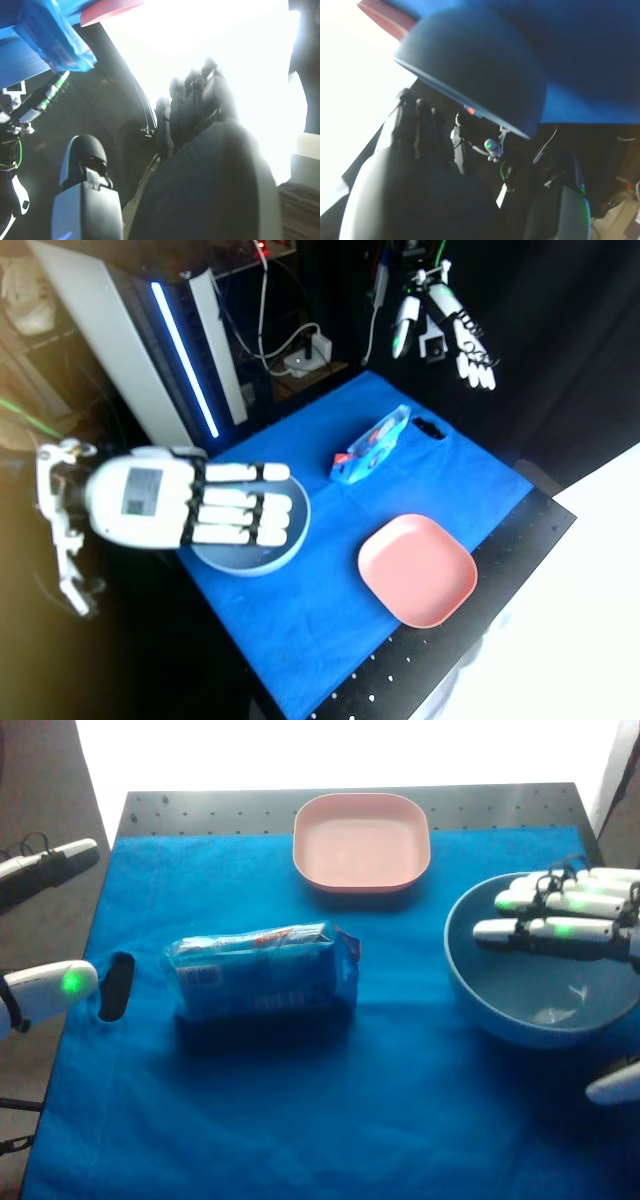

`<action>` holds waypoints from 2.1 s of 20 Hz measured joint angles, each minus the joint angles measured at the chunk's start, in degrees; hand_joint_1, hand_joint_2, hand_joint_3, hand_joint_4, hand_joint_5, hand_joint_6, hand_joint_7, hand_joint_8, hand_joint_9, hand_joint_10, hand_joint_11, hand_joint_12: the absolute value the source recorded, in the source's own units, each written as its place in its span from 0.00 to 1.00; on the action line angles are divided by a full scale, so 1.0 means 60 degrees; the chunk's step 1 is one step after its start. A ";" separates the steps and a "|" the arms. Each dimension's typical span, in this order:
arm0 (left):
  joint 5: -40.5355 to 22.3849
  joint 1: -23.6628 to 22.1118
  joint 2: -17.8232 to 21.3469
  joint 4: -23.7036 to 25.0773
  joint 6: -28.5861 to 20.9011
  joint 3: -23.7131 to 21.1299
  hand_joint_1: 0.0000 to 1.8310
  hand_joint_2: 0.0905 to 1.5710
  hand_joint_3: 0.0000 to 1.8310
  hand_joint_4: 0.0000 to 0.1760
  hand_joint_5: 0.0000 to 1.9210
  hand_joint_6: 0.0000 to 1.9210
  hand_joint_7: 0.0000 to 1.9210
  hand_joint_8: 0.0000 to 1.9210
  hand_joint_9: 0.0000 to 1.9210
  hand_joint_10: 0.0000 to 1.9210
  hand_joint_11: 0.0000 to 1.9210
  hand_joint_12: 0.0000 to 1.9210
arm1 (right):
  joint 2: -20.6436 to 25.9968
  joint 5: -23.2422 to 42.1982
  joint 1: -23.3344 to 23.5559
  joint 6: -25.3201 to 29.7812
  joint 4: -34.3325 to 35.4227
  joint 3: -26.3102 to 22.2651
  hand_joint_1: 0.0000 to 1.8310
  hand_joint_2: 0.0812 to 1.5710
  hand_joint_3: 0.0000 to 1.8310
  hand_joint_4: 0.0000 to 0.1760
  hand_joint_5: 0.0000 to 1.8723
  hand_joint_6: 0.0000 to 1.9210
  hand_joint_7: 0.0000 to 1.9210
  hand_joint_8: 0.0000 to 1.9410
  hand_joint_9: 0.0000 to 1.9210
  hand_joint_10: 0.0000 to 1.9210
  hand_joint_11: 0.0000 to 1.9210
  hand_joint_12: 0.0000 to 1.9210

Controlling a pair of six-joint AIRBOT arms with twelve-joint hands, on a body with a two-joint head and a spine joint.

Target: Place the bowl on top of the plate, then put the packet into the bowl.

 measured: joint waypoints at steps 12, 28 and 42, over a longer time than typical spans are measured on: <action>-0.0219 0.0000 0.0000 0.0029 -0.0033 -0.0004 0.32 0.72 0.00 0.42 0.14 0.00 0.13 0.00 0.10 0.00 0.00 0.23 | -0.1166 -0.0747 0.0623 0.0827 -0.0823 0.0787 0.69 0.72 0.00 0.00 0.34 0.01 0.37 0.01 0.45 0.02 0.29 0.52; -0.0226 0.0033 -0.0237 -0.0040 -0.0095 -0.0015 0.31 0.74 0.00 0.35 0.15 0.00 0.15 0.00 0.12 0.00 0.00 0.26 | -0.1592 -0.0280 0.1180 0.0947 0.0138 0.1399 0.40 0.85 0.17 0.00 0.23 1.00 0.67 1.00 0.78 1.00 0.79 1.00; -0.0226 0.0033 -0.0259 0.0015 -0.0106 -0.0007 0.29 0.73 0.00 0.39 0.13 0.00 0.16 0.00 0.14 0.00 0.00 0.26 | -0.2670 0.0379 0.2524 0.0321 0.1362 0.2477 0.46 0.88 0.17 0.00 0.61 1.00 0.68 1.00 0.75 1.00 0.76 1.00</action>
